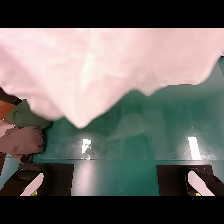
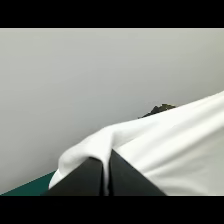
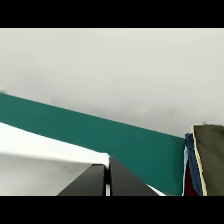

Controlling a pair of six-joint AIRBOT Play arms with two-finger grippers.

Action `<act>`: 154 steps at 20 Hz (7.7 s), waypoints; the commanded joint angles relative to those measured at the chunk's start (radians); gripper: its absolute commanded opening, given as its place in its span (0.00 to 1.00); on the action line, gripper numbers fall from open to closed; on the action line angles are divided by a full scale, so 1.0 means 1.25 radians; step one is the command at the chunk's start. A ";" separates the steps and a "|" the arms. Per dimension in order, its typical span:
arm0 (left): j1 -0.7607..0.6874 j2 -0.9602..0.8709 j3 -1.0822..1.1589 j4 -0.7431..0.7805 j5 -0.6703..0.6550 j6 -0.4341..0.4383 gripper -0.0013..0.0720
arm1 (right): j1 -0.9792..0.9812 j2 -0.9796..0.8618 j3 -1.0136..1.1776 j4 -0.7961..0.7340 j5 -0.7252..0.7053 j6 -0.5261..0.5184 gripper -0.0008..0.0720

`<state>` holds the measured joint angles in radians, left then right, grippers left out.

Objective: Fold the shirts.

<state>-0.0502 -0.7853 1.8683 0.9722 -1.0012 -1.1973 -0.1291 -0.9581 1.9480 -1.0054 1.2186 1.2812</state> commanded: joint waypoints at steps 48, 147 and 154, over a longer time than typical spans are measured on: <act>0.216 -0.403 -0.882 -0.063 -0.114 -0.019 0.12 | -0.008 -0.156 -0.688 0.004 0.157 0.015 0.77; 0.127 -0.356 -0.717 0.117 -0.213 -0.126 0.74 | -0.052 -0.346 -0.600 -0.132 0.177 0.075 0.53; 0.127 -0.100 -1.053 0.106 -0.269 -0.195 0.74 | -0.119 -0.208 -0.732 -0.132 0.157 0.063 0.53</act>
<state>0.1070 -1.0176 0.6918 1.1175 -1.3045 -1.4055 -0.2474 -1.2713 1.0817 -1.1706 1.4181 1.3651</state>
